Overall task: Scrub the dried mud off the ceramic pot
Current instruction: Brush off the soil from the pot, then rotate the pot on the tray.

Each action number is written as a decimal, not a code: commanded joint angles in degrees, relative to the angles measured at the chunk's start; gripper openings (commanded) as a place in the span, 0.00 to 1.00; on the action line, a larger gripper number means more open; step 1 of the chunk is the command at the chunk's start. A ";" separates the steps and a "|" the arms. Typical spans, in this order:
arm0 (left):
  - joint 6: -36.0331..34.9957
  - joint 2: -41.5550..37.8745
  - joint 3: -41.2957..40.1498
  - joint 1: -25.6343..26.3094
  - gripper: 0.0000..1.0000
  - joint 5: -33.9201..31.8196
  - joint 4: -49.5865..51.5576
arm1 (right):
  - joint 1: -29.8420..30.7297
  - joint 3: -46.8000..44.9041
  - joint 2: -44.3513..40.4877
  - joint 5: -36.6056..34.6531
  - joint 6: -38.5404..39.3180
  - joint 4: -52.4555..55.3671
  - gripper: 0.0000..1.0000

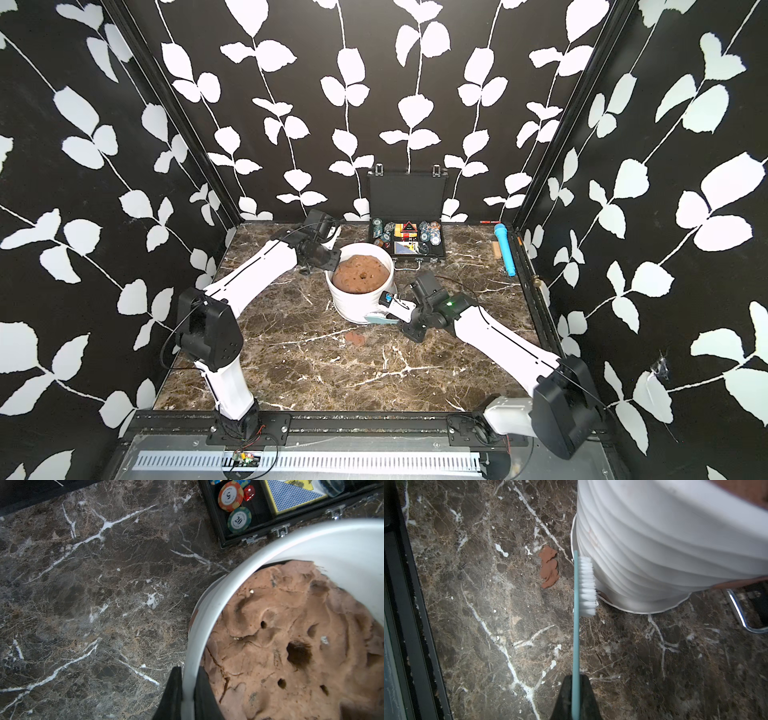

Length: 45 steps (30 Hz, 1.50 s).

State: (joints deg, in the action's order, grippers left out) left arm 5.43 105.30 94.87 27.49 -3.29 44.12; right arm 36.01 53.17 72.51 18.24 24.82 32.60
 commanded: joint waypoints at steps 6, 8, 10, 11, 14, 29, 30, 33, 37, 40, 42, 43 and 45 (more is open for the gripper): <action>-2.55 2.99 0.75 0.53 0.06 5.27 2.37 | -1.40 -1.26 -6.04 -2.89 -4.09 -2.49 0.00; -3.74 3.12 1.40 0.55 0.07 5.90 2.46 | -1.71 -0.99 -6.69 -2.10 -3.85 -3.58 0.00; -4.98 3.48 2.17 0.55 0.07 5.98 2.91 | -2.28 -0.79 -7.57 0.75 -3.58 -4.22 0.00; -5.60 3.84 2.62 0.48 0.07 5.82 3.17 | -2.74 -0.79 -7.93 2.68 -3.43 -4.25 0.00; -7.29 5.26 3.86 0.25 0.07 6.66 3.88 | -3.37 -0.61 -8.71 5.90 -3.15 -3.01 0.00; -9.16 5.50 12.33 0.08 0.36 2.69 9.46 | -4.18 -0.72 -11.32 7.29 -3.62 -0.61 0.00; -8.35 5.05 12.88 0.02 0.41 2.35 9.82 | -4.26 -0.75 -11.32 6.77 -3.39 -0.29 0.00; -5.33 3.51 14.02 0.03 0.48 -0.04 11.35 | -4.75 -1.12 -11.70 6.38 -3.27 -0.07 0.00; 5.37 -0.54 11.28 0.36 0.57 -2.67 11.90 | -4.97 -1.68 -12.30 6.16 -3.72 -0.55 0.00; 17.30 -3.82 8.04 1.89 0.63 -10.33 13.94 | -4.98 -2.10 -12.64 5.83 -3.93 -1.18 0.00; 25.87 -6.41 5.70 3.14 0.64 -14.48 16.32 | -4.98 -2.63 -13.22 6.16 -4.21 -2.12 0.00; 29.66 -7.76 4.41 3.82 0.64 -14.13 16.61 | -4.98 -2.89 -13.56 6.56 -4.30 -2.63 0.00; 34.33 -10.20 1.57 6.03 0.65 -13.94 14.41 | -4.98 -3.02 -14.05 7.64 -4.55 -3.47 0.00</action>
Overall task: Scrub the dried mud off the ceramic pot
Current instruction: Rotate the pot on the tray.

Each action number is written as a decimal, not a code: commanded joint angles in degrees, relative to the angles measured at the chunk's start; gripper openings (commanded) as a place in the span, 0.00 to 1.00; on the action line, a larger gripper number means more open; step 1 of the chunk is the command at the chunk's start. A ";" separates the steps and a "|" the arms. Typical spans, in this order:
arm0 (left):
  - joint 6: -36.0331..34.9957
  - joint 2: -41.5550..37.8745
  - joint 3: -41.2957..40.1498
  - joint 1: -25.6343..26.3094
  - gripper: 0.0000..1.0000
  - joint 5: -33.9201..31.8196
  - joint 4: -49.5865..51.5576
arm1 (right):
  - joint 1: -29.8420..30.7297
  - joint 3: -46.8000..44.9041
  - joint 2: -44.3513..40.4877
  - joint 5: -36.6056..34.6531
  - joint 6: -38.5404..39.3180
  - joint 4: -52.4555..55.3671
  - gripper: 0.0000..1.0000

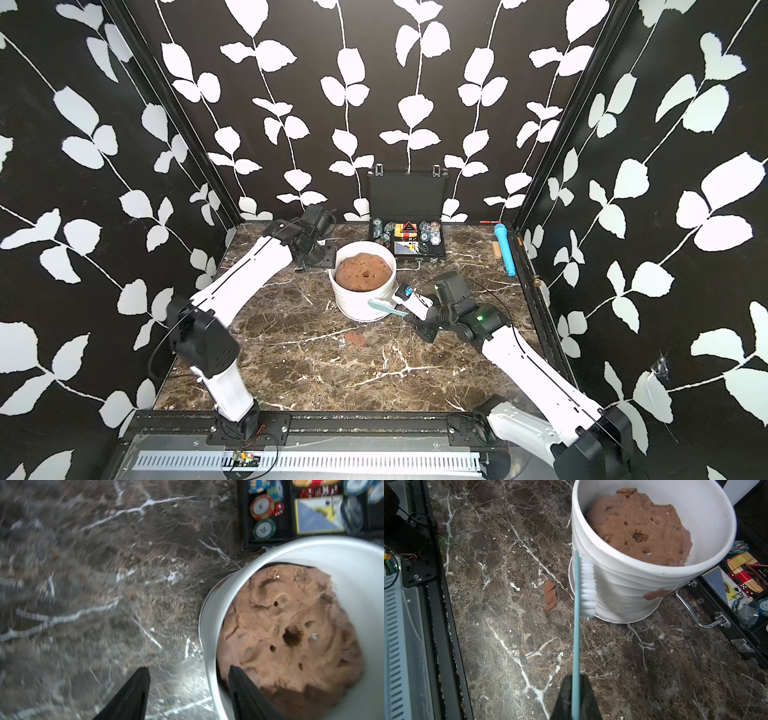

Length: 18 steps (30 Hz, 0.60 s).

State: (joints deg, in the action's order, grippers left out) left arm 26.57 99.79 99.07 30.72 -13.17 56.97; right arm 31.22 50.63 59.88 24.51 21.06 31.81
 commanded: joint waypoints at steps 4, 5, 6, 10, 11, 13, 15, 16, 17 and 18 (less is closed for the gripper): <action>22.54 -5.28 -3.92 6.60 0.66 -5.80 2.81 | -0.20 -0.57 -1.76 2.79 -1.02 -3.20 0.00; 23.89 -5.10 -4.53 7.11 0.66 -5.77 2.47 | -0.20 -0.64 -1.78 2.84 -0.95 -3.10 0.00; 25.12 -4.88 -5.04 7.39 0.66 -5.47 2.08 | -0.20 -0.62 -1.76 2.85 -0.90 -3.01 0.00; 26.86 -3.81 -5.47 8.80 0.65 -5.20 0.27 | -0.15 -0.58 -1.78 2.91 -0.91 -3.05 0.00; 27.17 -3.48 -5.45 9.06 0.65 -5.37 -0.22 | -0.15 -0.62 -1.78 2.79 -0.85 -3.14 0.00; 28.68 -2.73 -5.46 9.05 0.63 -5.21 0.07 | -0.19 -0.53 -1.88 2.64 -0.88 -3.12 0.00; 30.22 -2.12 -5.53 10.95 0.60 -5.49 0.87 | -0.15 -0.65 -2.10 2.42 -0.85 -2.90 0.00; 30.88 -1.94 -5.78 11.28 0.59 -5.63 1.20 | -0.19 -0.63 -2.20 2.35 -0.85 -2.90 0.00; 31.51 -1.79 -6.02 11.55 0.57 -5.64 1.29 | -0.20 -0.62 -2.22 2.38 -0.88 -2.90 0.00; 32.19 -1.70 -6.55 11.68 0.56 -5.38 1.33 | -0.20 -0.67 -2.22 2.38 -0.85 -2.90 0.00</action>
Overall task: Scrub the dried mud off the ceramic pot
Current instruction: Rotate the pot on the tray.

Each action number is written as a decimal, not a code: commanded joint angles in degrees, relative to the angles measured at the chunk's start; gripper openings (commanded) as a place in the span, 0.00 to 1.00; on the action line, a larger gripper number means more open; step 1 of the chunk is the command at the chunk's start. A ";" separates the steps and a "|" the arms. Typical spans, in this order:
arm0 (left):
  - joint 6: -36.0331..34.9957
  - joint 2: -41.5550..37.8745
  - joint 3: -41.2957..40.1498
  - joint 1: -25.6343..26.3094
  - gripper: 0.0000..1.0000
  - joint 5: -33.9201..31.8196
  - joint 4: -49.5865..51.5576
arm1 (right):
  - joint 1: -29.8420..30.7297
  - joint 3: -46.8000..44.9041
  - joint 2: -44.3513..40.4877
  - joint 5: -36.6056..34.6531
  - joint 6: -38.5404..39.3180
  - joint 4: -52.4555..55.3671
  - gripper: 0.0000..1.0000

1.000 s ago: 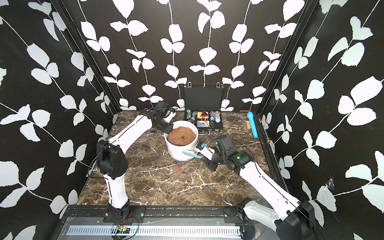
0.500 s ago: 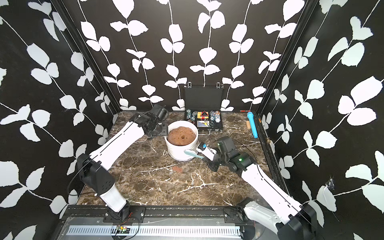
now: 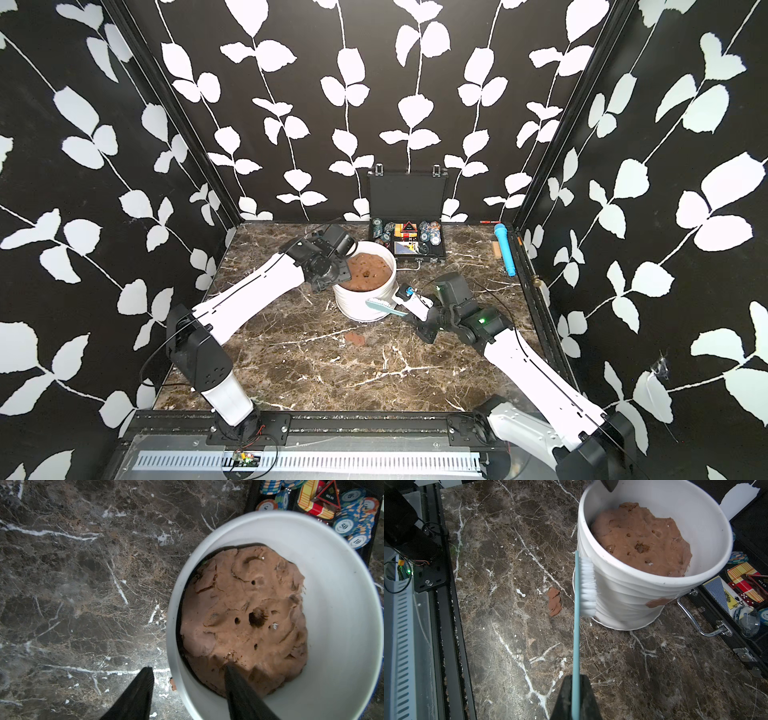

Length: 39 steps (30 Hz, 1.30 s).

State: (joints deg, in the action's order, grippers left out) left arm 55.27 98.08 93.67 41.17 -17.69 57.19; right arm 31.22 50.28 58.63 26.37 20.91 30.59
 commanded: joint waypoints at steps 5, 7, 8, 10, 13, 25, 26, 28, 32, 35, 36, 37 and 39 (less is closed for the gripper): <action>3.74 1.40 -1.87 1.71 0.47 0.19 -0.06 | -0.21 -0.17 -1.19 0.55 -0.72 -1.68 0.00; 3.47 1.93 -1.89 1.73 0.42 0.40 -0.63 | -0.17 -0.27 -1.49 0.35 -0.76 -1.69 0.00; 3.41 2.11 -1.76 1.77 0.40 0.54 -0.67 | -0.16 -0.27 -1.59 0.27 -0.70 -1.68 0.00; 3.16 2.47 -1.73 1.75 0.36 0.72 -0.92 | -0.15 -0.25 -1.73 0.26 -0.83 -1.61 0.00; 3.06 2.63 -2.09 1.73 0.31 0.87 -1.16 | -0.15 -0.27 -1.84 0.25 -0.84 -1.68 0.00; 2.28 3.33 -1.86 1.72 0.18 0.33 -1.03 | -0.21 -0.70 -2.80 0.61 -1.12 -1.84 0.00; 2.04 3.66 -1.48 1.72 0.17 0.08 -0.62 | -0.15 -0.83 -3.04 0.80 -1.37 -1.79 0.00; 1.01 4.45 -0.52 1.72 0.17 -0.25 -0.14 | -0.19 -1.09 -3.60 1.44 -1.66 -1.76 0.00; -3.59 6.00 1.60 1.67 0.12 -1.91 0.22 | -0.22 -1.50 -4.35 2.68 -1.96 -1.94 0.00; -8.23 7.47 3.07 1.01 0.07 -2.39 0.40 | -0.20 -1.19 -3.47 3.02 -1.81 -1.41 0.00; -10.11 7.81 3.48 0.73 0.05 -2.43 0.33 | -0.20 -1.06 -3.29 3.19 -1.68 -1.10 0.00; -11.83 8.04 3.56 0.47 0.05 -2.44 0.09 | -0.20 -1.00 -3.26 3.39 -1.66 -1.11 0.00; -16.08 8.02 2.91 -0.26 0.04 -0.94 -1.67 | -0.19 -1.30 -3.66 3.63 -1.85 -1.67 0.00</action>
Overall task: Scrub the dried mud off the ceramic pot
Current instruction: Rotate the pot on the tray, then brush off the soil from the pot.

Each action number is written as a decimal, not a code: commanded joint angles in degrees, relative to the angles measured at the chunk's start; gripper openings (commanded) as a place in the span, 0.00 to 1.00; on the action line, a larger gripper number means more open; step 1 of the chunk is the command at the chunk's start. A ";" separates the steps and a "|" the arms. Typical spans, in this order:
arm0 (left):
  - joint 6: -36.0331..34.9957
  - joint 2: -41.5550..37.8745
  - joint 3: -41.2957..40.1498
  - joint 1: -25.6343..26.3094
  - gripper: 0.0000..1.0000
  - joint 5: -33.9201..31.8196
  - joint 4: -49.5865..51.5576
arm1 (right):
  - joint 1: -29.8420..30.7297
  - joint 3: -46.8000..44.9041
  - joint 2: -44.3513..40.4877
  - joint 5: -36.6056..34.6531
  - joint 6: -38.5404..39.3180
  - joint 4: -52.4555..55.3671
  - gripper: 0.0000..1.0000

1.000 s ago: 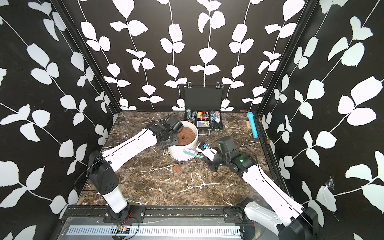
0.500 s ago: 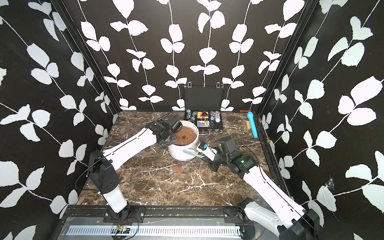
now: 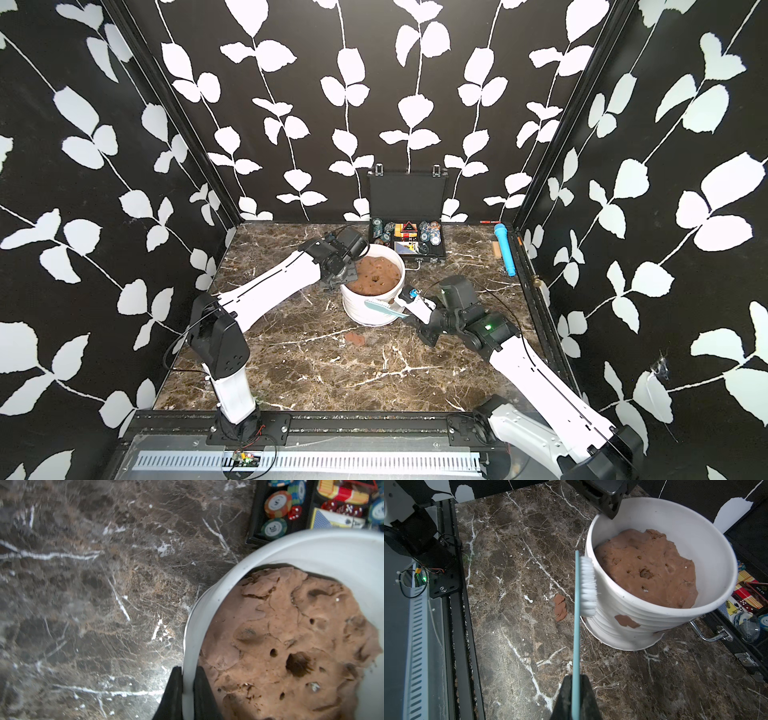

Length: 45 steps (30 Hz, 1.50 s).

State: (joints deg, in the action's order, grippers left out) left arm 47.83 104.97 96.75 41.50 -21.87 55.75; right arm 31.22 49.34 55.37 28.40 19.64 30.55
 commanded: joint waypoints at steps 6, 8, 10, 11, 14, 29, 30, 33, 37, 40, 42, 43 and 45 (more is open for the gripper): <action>-21.91 1.74 -1.23 -4.38 0.04 8.04 -4.86 | -0.20 -0.28 0.16 4.79 -0.27 -2.08 0.00; -26.27 1.83 -1.42 -6.15 0.04 9.58 -5.74 | -0.14 -0.11 0.66 5.19 -0.06 -1.94 0.00; -29.68 1.61 -1.63 -7.77 0.04 11.83 -6.62 | -0.20 0.13 1.16 5.85 0.10 -1.77 0.00; -31.49 1.42 -1.65 -8.47 0.04 13.13 -7.20 | -0.15 0.26 1.38 6.20 0.11 -1.66 0.00; -36.44 1.78 -0.04 -9.70 0.04 14.46 -7.47 | -0.10 0.77 2.52 8.14 0.06 -1.49 0.00; -47.72 5.07 2.46 -11.52 0.03 21.43 -5.47 | 1.12 4.18 12.69 5.43 3.01 -4.98 0.00; -48.01 5.07 2.53 -11.60 0.02 21.76 -5.47 | 1.12 4.58 13.46 4.60 3.14 -5.05 0.00; -48.41 5.16 2.35 -11.61 0.02 23.14 -5.47 | 1.12 4.93 14.81 2.12 2.83 -6.79 0.00; -48.98 5.25 2.02 -11.61 0.01 23.71 -5.43 | 1.06 5.24 16.53 -2.80 3.16 -7.27 0.00; -49.15 5.26 1.79 -11.61 0.01 24.49 -5.58 | 1.01 3.98 16.75 -4.05 2.49 -9.18 0.00; -49.23 5.38 1.92 -11.61 0.01 24.44 -5.49 | 0.95 3.37 17.24 -4.31 2.26 -9.17 0.00; -49.37 5.38 1.87 -11.55 0.01 24.37 -5.56 | 0.95 3.10 17.64 -4.21 2.24 -8.48 0.00; -49.77 5.42 2.11 -11.66 0.01 24.41 -5.49 | 0.97 2.39 17.68 -3.08 1.73 -7.61 0.00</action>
State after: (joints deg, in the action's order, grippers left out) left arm 0.78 108.09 100.03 29.56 -1.23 46.72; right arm 32.40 52.77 72.38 28.45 22.52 24.82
